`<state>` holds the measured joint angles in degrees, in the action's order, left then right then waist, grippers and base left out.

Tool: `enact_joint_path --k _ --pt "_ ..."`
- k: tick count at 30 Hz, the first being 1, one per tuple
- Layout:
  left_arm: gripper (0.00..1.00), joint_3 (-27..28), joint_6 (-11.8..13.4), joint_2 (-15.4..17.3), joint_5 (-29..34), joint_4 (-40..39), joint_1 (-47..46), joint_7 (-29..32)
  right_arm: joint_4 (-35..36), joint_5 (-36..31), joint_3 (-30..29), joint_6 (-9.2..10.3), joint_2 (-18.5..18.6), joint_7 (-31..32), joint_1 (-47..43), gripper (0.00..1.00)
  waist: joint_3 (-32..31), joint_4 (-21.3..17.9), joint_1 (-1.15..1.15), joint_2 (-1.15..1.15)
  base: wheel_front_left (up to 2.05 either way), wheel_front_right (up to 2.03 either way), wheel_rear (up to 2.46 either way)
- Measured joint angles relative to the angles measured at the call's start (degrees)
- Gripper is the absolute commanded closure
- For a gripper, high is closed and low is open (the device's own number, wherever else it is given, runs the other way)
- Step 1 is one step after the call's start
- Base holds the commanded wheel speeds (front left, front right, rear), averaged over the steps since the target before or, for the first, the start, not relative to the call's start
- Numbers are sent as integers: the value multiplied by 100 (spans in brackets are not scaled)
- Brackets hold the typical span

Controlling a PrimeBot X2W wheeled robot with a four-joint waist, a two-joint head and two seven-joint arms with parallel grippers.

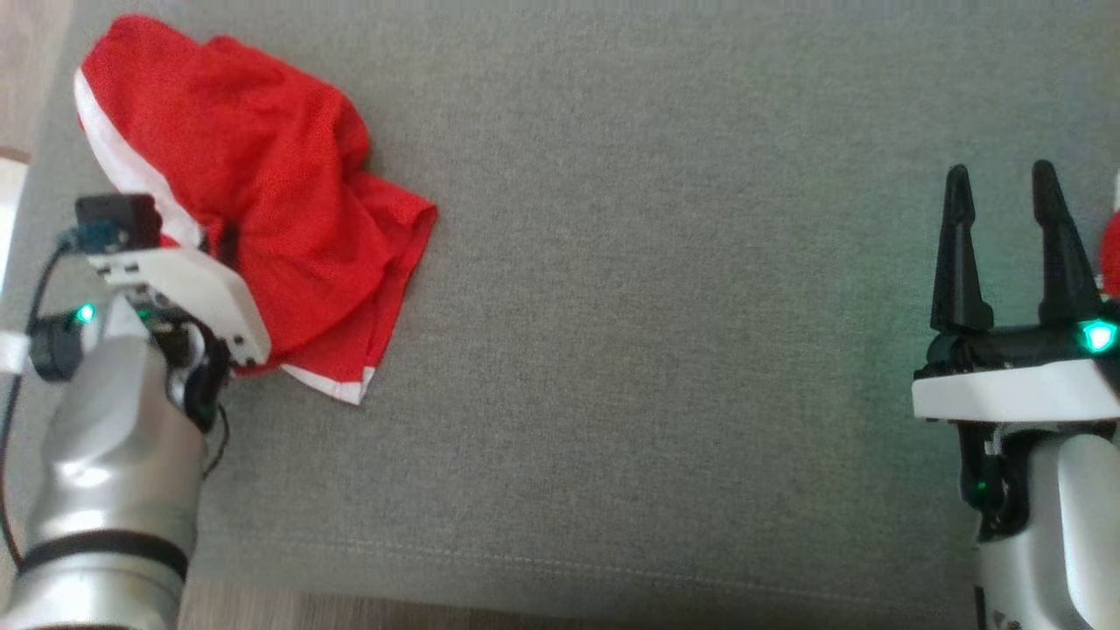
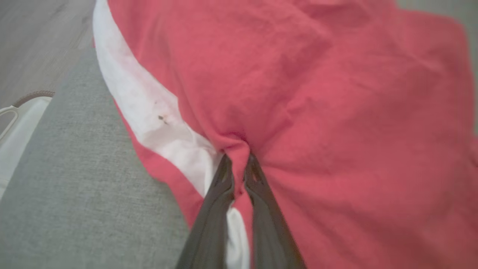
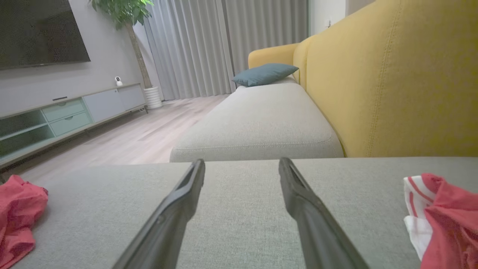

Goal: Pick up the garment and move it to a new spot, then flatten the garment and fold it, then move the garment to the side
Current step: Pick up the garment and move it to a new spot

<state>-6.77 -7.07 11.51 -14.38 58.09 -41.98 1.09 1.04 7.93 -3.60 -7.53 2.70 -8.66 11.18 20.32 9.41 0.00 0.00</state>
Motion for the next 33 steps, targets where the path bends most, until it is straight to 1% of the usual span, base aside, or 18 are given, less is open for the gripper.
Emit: enact_joint_path --k 3,7,12,15,18,22,24,26,27,28,29,33 --pt "100 -19 -3 -91 -136 -111 222 -238 -134 104 4 0 0 -68 -5 0 -209 -46 0 0 0 0 0" --pt "100 -135 -5 -270 -337 -533 338 -477 -343 226 21 0 0 -164 -27 0 -494 -106 0 0 0 0 0" --pt "100 -367 -7 -509 -497 -1329 437 -549 -528 324 157 0 -1 -254 -55 0 -800 -193 0 0 0 0 0" --pt "100 -380 2 -627 -580 -1801 597 -575 -600 382 181 0 -2 -299 -143 0 -930 -279 0 0 0 0 0" --pt "100 -433 96 -743 -601 -2301 734 -580 -704 419 209 0 -2 -345 -152 0 -1035 -382 0 0 0 0 0" --pt "100 -626 311 -900 -778 -2949 831 -630 -772 475 266 0 -2 -368 -151 0 -1144 -552 0 0 0 0 0" --pt "100 -799 464 -940 -862 -3225 881 -634 -802 511 292 0 -2 -399 -149 0 -1177 -651 0 0 0 0 0" --pt "100 -1025 639 -960 -942 -3400 915 -698 -834 521 320 0 -2 -405 -142 0 -1197 -760 0 0 0 0 0" --pt "100 -1025 639 -960 -942 -3400 915 -698 -834 521 320 0 -2 -405 -142 0 -1197 -760 0 0 0 0 0" --pt "100 -1355 860 -957 -1283 -3568 916 -784 -867 521 361 0 -2 -441 -130 0 -1205 -882 0 0 0 0 0" --pt "100 -1355 860 -957 -1283 -3568 916 -784 -867 521 361 0 -2 -441 -130 0 -1205 -882 0 0 0 0 0" --pt "100 -2135 1397 -961 -1969 -3800 910 -1087 -913 570 458 0 -2 -454 -102 0 -1181 -1167 0 0 0 0 0"
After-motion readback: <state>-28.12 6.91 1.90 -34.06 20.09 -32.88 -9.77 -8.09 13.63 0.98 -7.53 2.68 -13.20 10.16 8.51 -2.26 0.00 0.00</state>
